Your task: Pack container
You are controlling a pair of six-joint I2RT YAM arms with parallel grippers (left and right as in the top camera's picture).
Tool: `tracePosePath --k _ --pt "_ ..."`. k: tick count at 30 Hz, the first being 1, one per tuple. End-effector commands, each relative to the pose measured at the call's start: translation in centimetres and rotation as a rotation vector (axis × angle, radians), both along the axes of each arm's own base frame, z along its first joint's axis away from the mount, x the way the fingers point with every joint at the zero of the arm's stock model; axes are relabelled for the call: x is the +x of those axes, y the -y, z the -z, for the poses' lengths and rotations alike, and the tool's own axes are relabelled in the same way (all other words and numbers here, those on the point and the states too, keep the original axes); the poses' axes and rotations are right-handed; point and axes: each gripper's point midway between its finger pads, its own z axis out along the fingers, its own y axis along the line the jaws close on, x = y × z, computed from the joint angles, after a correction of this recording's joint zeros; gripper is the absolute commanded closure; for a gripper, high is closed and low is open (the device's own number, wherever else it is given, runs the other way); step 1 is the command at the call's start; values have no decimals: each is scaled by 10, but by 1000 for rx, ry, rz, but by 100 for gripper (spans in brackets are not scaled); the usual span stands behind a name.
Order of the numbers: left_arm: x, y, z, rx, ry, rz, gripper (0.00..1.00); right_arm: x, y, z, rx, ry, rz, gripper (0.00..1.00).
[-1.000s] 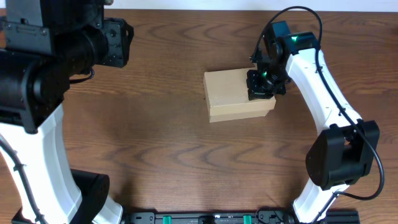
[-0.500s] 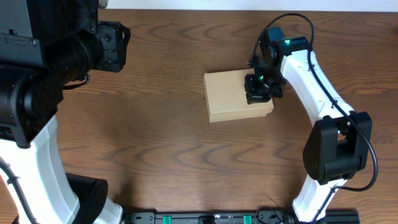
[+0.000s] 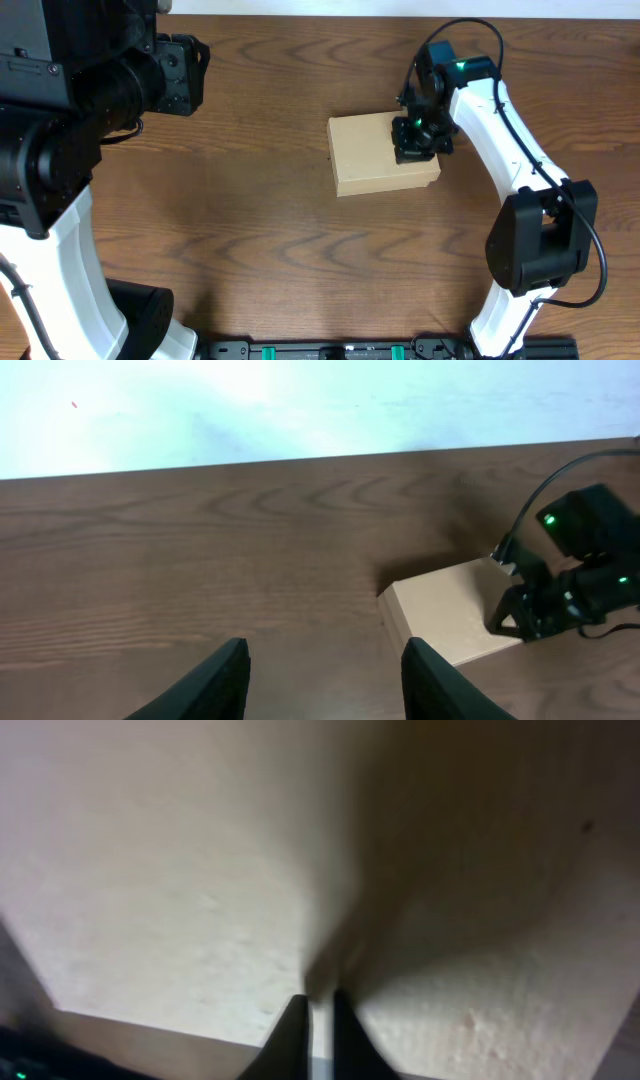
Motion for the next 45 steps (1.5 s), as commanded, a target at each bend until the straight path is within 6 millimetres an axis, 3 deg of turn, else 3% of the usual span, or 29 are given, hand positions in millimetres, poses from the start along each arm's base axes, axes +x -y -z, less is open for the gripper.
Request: tracePosePath --k 1,2,3,5,7,10,15,26,33,45 --pt "-5 -5 -6 7 21 -21 50 23 -11 -66 48 181 5 78" --pt "-5 -6 -6 9 21 -23 50 26 -12 -77 51 210 5 72" --pt "-5 -7 -6 14 22 -30 46 31 -10 -97 50 265 7 54" --pt "-4 -10 -6 25 25 -45 42 37 -5 -133 37 361 16 31" --pt "-3 -14 -6 37 30 -62 32 39 7 -162 -10 442 35 1" --pt "-1 -18 -8 51 42 -83 22 36 35 -194 -122 525 83 1" --pt "3 -29 -11 87 62 -136 6 24 87 -218 -325 585 175 1" --pt "2 -38 -8 120 53 -174 5 -10 170 -269 -614 690 363 1" --pt "-2 -38 -4 126 31 -172 5 -27 176 -286 -630 731 388 1" --pt "-2 -38 -4 127 31 -172 5 -44 178 -275 -651 654 357 1"
